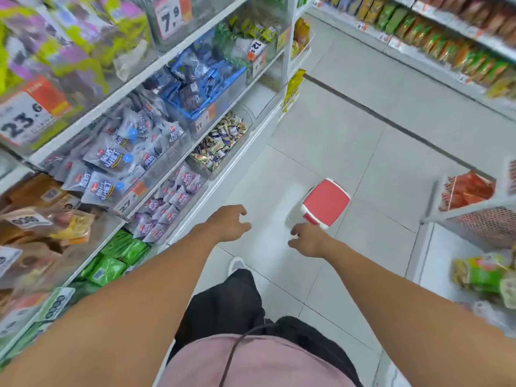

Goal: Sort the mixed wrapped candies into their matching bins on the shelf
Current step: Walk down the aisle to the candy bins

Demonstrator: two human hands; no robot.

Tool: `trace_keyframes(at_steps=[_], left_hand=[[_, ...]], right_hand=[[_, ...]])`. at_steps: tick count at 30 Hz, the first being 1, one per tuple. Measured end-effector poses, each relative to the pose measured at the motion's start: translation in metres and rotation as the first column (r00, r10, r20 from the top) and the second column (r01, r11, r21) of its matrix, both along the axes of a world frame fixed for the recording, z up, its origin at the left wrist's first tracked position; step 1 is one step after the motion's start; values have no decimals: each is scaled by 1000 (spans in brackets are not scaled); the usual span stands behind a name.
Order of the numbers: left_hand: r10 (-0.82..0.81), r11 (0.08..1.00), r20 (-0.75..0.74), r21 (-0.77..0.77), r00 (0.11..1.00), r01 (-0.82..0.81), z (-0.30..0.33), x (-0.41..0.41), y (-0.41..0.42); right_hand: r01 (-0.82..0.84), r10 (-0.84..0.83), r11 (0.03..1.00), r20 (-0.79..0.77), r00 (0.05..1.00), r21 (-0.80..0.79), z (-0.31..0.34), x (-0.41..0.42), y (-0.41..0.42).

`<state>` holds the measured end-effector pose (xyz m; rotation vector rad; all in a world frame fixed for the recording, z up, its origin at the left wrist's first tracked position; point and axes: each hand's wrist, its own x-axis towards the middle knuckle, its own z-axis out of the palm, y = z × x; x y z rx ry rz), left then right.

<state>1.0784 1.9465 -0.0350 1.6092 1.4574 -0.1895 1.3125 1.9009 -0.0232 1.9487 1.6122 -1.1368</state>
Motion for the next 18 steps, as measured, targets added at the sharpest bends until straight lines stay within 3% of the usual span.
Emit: trace_keyframes(at_steps=[9,18], left_hand=[[65,997,-21,-30,998,-66,4,38,178],[256,963,-65,-72,965,-260,-18,69,302]], right_hand=[[45,-43,998,-46,998,42,13,51,206],[-189,188,982,-54,981,-7,-22,71,384]])
